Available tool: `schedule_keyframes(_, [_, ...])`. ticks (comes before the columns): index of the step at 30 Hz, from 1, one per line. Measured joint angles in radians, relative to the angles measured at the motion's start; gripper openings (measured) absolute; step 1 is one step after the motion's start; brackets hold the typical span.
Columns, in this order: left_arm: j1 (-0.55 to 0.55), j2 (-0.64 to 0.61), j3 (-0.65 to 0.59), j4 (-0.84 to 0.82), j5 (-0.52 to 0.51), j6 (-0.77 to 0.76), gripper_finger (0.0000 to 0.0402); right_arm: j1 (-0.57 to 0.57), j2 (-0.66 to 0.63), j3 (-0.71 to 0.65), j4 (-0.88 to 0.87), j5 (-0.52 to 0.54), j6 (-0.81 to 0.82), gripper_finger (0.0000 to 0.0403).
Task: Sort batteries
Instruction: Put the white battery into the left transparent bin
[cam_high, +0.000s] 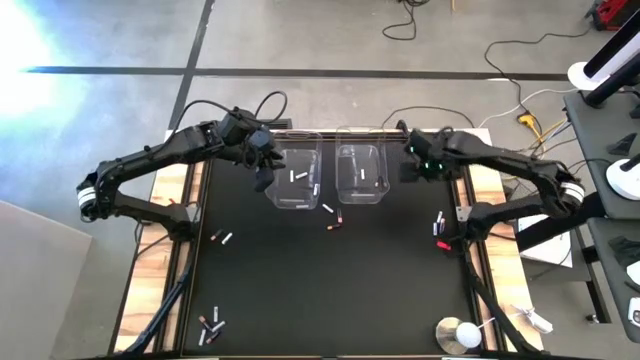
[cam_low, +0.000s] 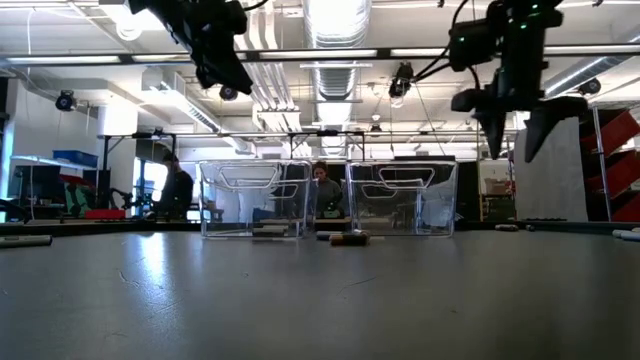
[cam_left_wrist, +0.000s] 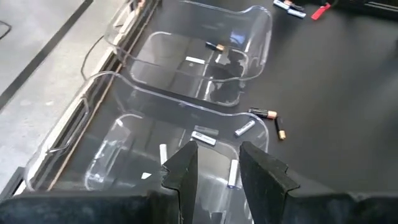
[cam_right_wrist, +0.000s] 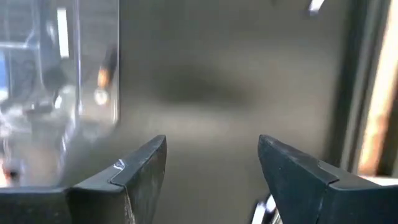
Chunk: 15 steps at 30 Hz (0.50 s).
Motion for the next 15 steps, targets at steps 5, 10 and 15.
schedule_keyframes(5, [-0.001, 0.006, 0.0, 0.0, 0.026, 0.01, 0.0099, 0.157, -0.055, -0.046, -0.053, -0.043, 0.121, 0.0244])
schedule_keyframes(10, [-0.003, 0.008, 0.0, 0.001, 0.026, 0.009, 0.0099, 0.305, -0.043, -0.063, -0.12, -0.117, 0.195, 0.024])
schedule_keyframes(15, [-0.01, 0.008, 0.0, 0.0, 0.033, -0.01, 0.0099, 0.375, -0.029, -0.14, -0.095, -0.214, 0.289, 0.0238])
